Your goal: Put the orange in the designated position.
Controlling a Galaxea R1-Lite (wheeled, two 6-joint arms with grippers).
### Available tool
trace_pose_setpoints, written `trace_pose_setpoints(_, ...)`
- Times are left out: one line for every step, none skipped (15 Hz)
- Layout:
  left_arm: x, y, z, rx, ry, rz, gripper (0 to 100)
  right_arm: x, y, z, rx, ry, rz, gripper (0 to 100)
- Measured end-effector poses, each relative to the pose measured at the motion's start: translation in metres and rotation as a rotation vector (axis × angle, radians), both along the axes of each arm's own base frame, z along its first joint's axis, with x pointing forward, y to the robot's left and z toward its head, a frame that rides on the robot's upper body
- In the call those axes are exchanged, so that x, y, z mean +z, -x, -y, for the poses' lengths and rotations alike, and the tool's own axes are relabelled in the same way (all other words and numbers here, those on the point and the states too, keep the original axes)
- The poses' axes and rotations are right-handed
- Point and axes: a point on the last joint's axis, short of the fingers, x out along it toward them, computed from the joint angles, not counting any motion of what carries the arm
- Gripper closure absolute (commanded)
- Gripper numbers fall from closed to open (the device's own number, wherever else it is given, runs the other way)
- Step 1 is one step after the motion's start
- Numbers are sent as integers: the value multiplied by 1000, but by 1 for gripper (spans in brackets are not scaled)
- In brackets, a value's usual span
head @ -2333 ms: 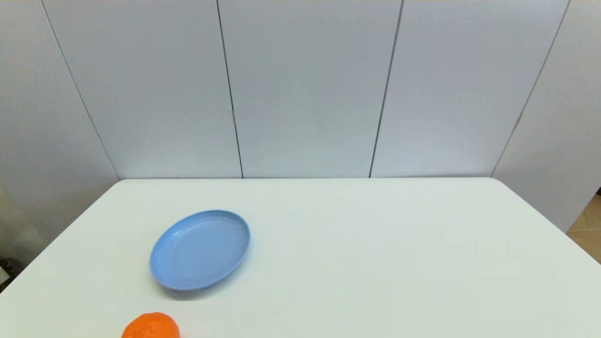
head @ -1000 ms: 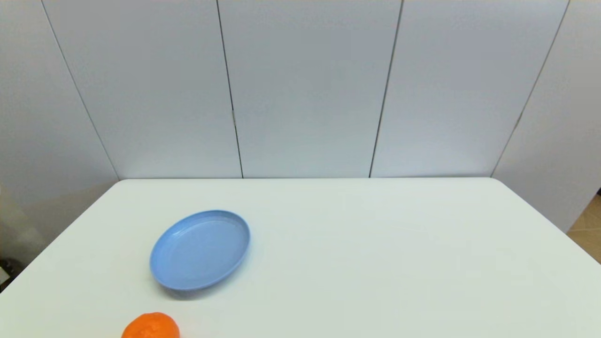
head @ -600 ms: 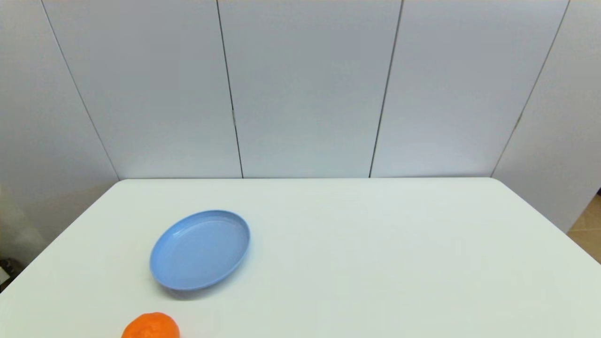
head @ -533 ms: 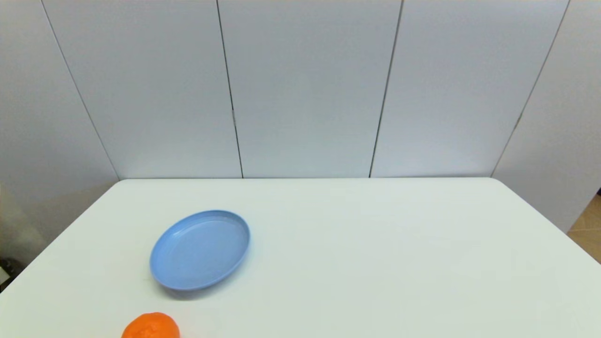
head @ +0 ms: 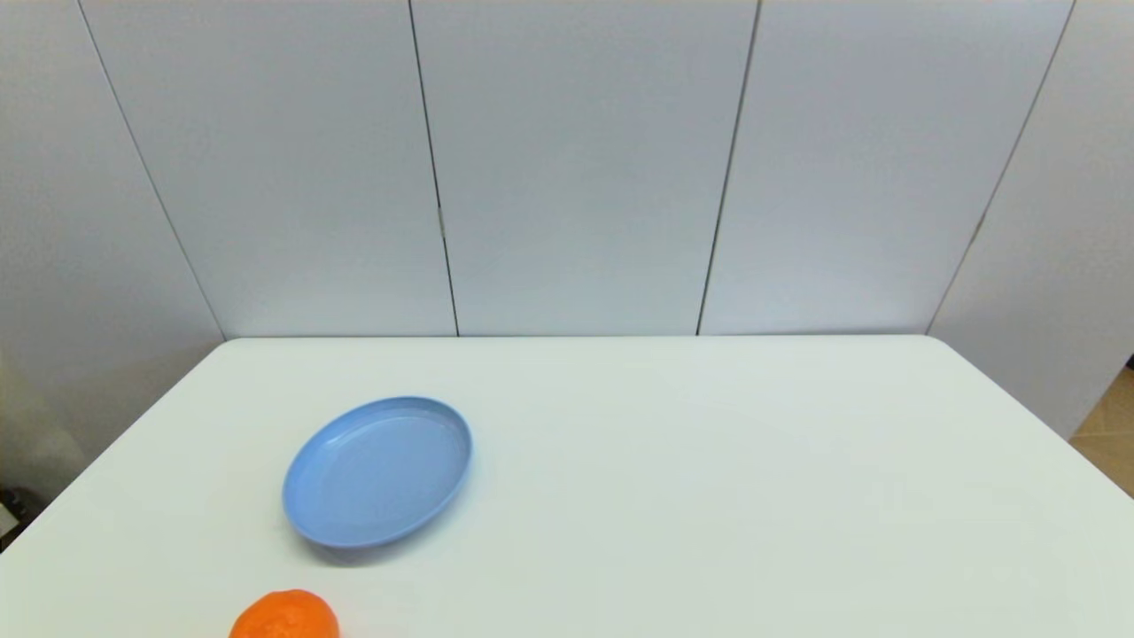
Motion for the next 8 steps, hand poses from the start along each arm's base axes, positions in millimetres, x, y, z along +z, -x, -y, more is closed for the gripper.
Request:
trace_pose_setpoints(0,0,0,2,6,0,0,0,0,0,0,0,0,0)
trace_pose_setpoints(0,0,0,3,16,0,0,0,0,0,0,0,0,0)
trace_pose_setpoints(0,0,0,6,24,0,0,0,0,0,0,0,0,0)
trace_pose_setpoints(0,0,0,8,32,0,0,0,0,0,0,0,0,0)
trace_pose_setpoints(0,0,0,8,35,0,0,0,0,0,0,0,0,0)
trace_pose_setpoints(0,0,0,8,35,0,0,0,0,0,0,0,0,0)
trace_pose_setpoints(0,0,0,8,35,0,0,0,0,0,0,0,0,0)
trace_pose_setpoints(0,0,0,8,36,0,0,0,0,0,0,0,0,0)
